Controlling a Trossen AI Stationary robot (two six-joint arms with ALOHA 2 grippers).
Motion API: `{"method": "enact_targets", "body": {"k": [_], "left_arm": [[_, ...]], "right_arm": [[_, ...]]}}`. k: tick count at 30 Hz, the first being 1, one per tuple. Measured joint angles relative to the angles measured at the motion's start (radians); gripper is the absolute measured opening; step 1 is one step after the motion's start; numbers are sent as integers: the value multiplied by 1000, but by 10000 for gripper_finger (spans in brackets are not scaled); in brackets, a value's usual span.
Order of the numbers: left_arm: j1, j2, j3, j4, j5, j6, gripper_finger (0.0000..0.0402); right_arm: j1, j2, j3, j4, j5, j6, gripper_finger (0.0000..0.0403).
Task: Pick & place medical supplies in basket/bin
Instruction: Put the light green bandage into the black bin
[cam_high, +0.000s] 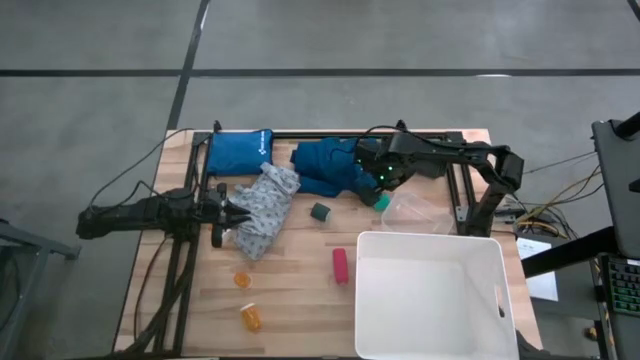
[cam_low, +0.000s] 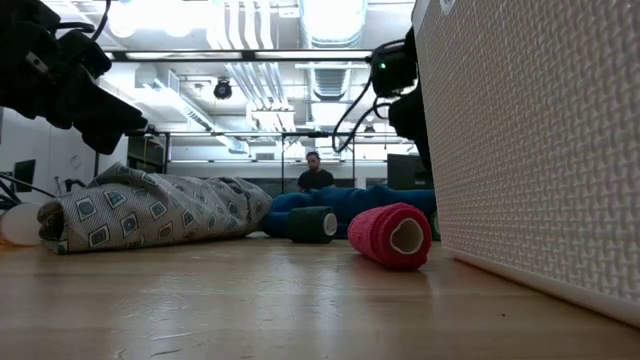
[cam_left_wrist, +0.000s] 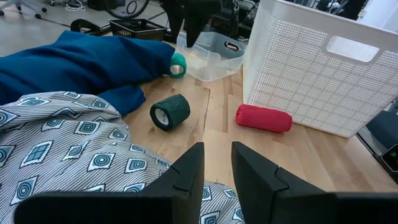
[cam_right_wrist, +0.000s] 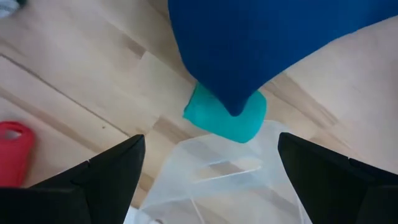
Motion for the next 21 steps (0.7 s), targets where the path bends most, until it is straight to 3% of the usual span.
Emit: {"method": "enact_targets", "body": {"k": [21], "left_arm": [[0, 0, 0, 0, 0, 0, 87]], "right_arm": [[-22, 1, -164, 202, -4, -3, 366]]}}
